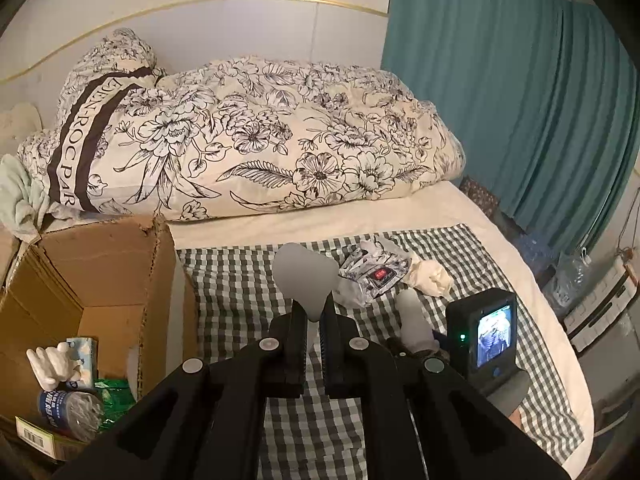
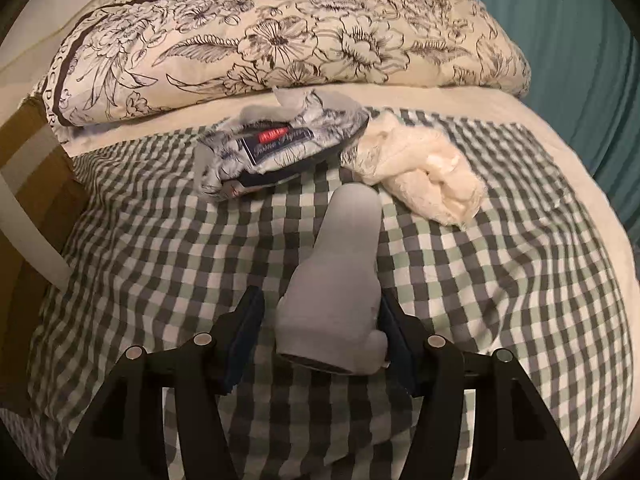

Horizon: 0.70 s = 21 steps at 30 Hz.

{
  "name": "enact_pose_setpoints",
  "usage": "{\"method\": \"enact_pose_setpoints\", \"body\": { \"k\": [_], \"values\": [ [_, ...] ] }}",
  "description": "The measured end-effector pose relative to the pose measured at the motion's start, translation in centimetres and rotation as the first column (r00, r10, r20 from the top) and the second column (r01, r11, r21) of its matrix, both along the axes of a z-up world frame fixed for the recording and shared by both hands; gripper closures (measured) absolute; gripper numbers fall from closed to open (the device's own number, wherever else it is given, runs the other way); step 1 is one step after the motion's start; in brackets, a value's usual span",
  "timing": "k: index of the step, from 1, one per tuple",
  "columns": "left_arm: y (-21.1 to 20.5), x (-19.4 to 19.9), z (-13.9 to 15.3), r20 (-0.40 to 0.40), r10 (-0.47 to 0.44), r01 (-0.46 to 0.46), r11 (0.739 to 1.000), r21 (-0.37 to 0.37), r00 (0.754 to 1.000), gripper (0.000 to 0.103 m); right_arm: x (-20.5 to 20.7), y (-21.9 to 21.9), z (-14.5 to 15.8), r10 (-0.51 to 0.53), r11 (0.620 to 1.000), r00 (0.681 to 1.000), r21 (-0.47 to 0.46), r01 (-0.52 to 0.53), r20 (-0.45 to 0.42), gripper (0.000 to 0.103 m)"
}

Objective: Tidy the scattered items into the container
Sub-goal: 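Carry the white cylinder in the right tool over the cardboard box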

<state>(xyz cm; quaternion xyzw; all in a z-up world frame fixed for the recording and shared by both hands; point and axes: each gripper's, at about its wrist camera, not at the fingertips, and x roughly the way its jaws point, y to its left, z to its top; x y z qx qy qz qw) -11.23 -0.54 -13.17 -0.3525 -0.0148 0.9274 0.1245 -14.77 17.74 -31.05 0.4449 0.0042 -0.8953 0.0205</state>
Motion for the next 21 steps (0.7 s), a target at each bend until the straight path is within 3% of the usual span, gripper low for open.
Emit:
{"method": "enact_pose_setpoints", "body": {
  "k": [9,21],
  "values": [
    [0.3,1.4,1.5,-0.020,-0.019,0.019,1.000,0.012,1.000,0.098,1.8,0.4,1.7,-0.020,0.998,1.000,-0.061,0.019,-0.018,0.055],
    [-0.5,5.4,4.5,-0.085,-0.032,0.034,0.999,0.020,0.996,0.098,8.3,0.7,8.9,-0.033,0.997,0.988,-0.079,0.022,-0.149,0.055]
  ]
}}
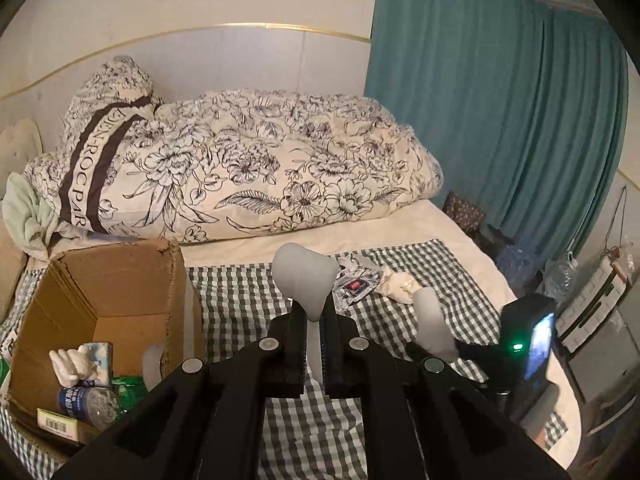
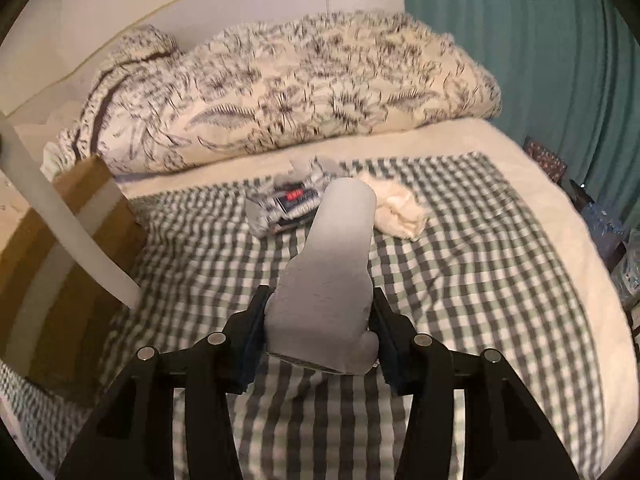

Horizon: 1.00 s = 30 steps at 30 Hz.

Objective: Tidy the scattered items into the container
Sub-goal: 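Carry the white cylinder in the right tool over the cardboard box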

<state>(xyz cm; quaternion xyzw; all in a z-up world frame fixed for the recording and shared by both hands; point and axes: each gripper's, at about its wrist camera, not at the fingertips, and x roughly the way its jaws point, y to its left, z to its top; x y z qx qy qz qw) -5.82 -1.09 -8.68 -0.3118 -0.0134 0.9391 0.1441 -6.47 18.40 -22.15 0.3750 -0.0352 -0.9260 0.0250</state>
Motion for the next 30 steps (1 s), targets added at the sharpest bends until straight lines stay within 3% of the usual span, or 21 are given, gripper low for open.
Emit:
{"method": "enact_pose_setpoints", "body": {
  "k": [19,30],
  "values": [
    [-2.8,6.7,4.2,-0.095,-0.003,0.003,1.000,0.002,0.995,0.098,10.6,-2.5,11.6,0.012,1.000,0.978,-0.006,-0.013,-0.207,0.055],
    [-6.2,8.4,6.3,-0.137,0.050,-0.051,0.999,-0.008,0.989,0.098,14.1,-5.7,16.0,0.069,0.997,0.953,-0.022,-0.078,-0.294,0.055]
  ]
}}
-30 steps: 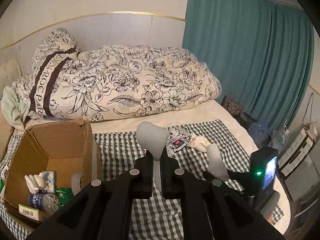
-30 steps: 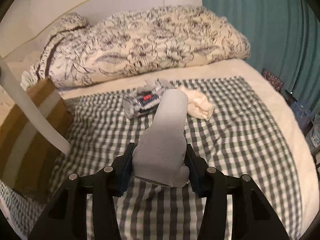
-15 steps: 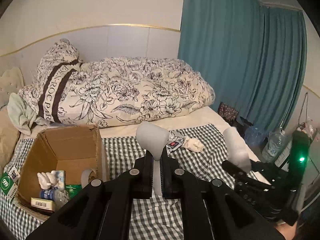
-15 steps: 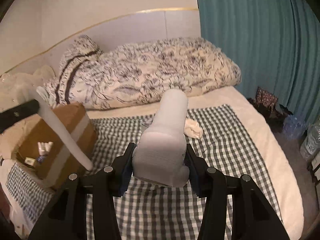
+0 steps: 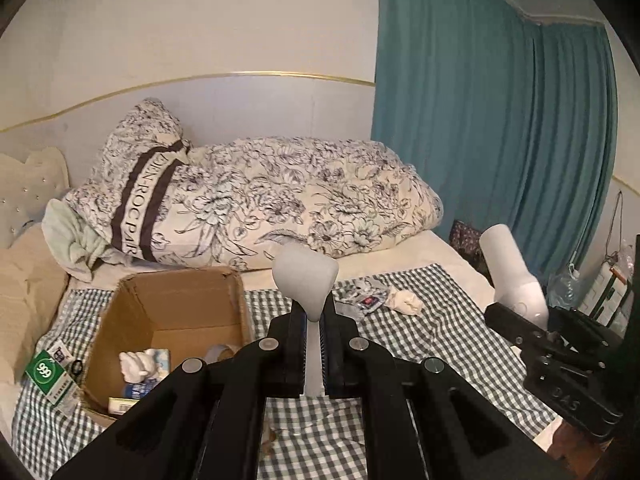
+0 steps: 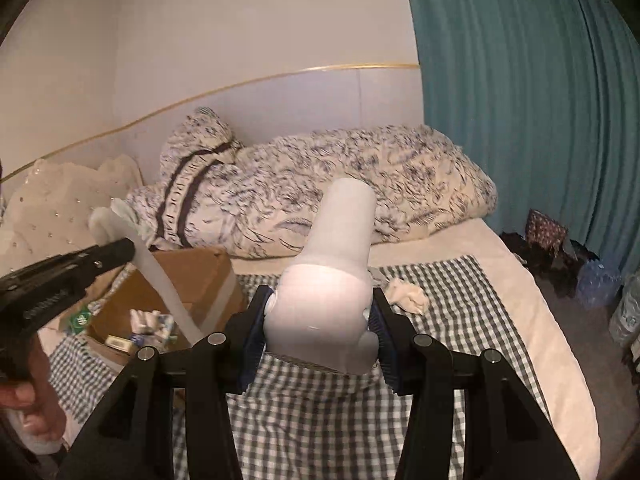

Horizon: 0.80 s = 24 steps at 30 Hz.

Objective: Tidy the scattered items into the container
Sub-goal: 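Carry the white cylinder in the right tool over the cardboard box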

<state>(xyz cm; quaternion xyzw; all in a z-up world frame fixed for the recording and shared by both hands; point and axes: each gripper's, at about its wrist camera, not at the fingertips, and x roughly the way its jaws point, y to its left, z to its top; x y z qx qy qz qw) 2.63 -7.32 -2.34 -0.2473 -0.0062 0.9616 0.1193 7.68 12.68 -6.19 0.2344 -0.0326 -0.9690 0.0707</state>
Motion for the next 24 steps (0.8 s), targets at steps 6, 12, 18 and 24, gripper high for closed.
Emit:
{"method": "enact_pose_setpoints", "body": {
  "k": [6,12,18,24],
  "values": [
    [-2.1,0.3,0.3,-0.002,0.043,-0.043,0.999,-0.009,0.999,0.098,0.9,-2.3,1.2,0.064,0.998,0.998,-0.028,-0.065,-0.029,0.055],
    [-4.2,0.3,0.4,-0.009,0.083,-0.084,0.996,-0.020,0.996,0.098,1.2,-4.2,2.0,0.102,0.994,0.994,-0.026,-0.103,-0.046,0.055],
    [-6.6,0.1,0.5,-0.013,0.125,-0.126,0.992,-0.026,0.992,0.098,1.5,-5.5,2.8,0.132,0.991,0.989,-0.024,-0.134,-0.060,0.055],
    [-8.7,0.5,1.1,-0.029,0.157,-0.157,0.988,-0.008,0.987,0.098,0.8,-7.1,3.1,0.173,0.984,0.983,-0.021,-0.174,-0.060,0.055]
  ]
}}
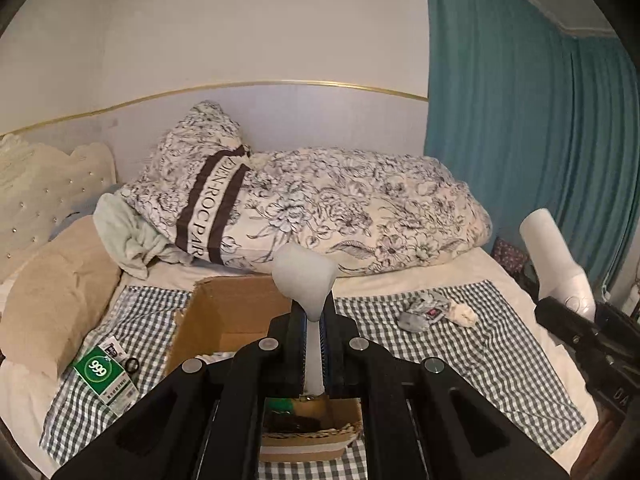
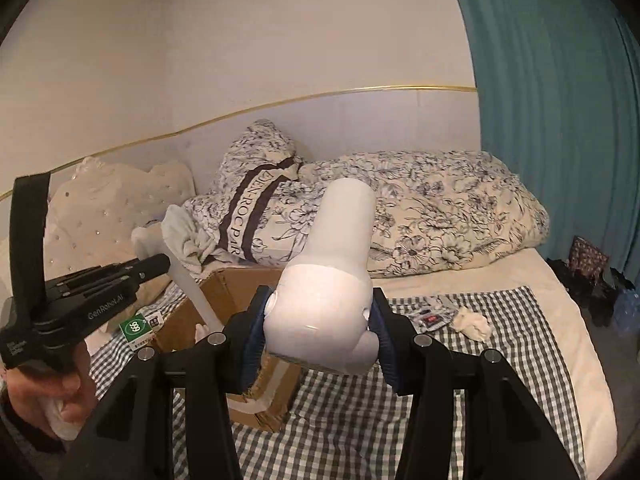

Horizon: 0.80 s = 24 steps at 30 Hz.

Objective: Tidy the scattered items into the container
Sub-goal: 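Carry the white cylinder in the right tool over the cardboard box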

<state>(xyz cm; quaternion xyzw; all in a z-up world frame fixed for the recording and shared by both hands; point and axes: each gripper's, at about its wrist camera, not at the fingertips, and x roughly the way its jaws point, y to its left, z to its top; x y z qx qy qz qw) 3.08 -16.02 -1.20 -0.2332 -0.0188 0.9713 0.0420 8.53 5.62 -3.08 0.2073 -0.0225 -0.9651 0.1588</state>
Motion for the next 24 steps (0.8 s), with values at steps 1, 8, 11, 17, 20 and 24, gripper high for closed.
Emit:
{"method": "enact_pose_setpoints", "body": {
  "k": [1,8,11,17,20,24],
  "values": [
    [-0.3,0.0,0.1,-0.003,0.004,-0.004,1.000,0.002,1.000,0.098,-0.1,-0.3,0.0,0.008,1.000,1.000,0.000,-0.008,0.001,0.055],
    [-1.5,-0.7,-0.1,-0.002,0.025,-0.025,1.000,0.006,1.000,0.098,-1.5,-2.9,-0.5,0.053,0.998,0.998,0.027,-0.054,0.016,0.055],
    [-2.1,-1.6,-0.8,0.019,0.036,-0.036,0.999,0.004,0.999,0.098,-2.1,-4.2,-1.0,0.073,0.997,0.997,0.038,-0.074,0.031,0.055],
    [-3.4,-3.4,-3.0,0.078,0.063,-0.063,0.998,-0.007,0.995,0.098,-4.1,-6.9,-3.0,0.117,0.990,0.990,0.062,-0.123,0.085,0.055],
    [-4.1,-4.4,-4.1,0.110,0.074,-0.074,0.997,-0.012,0.991,0.098,-5.5,-8.2,-4.5,0.142,0.986,0.982,0.073,-0.152,0.122,0.055],
    [-4.9,-5.9,-5.7,0.151,0.089,-0.087,0.996,-0.016,0.984,0.098,-7.3,-9.8,-6.4,0.171,0.978,0.970,0.087,-0.188,0.174,0.055]
  ]
}}
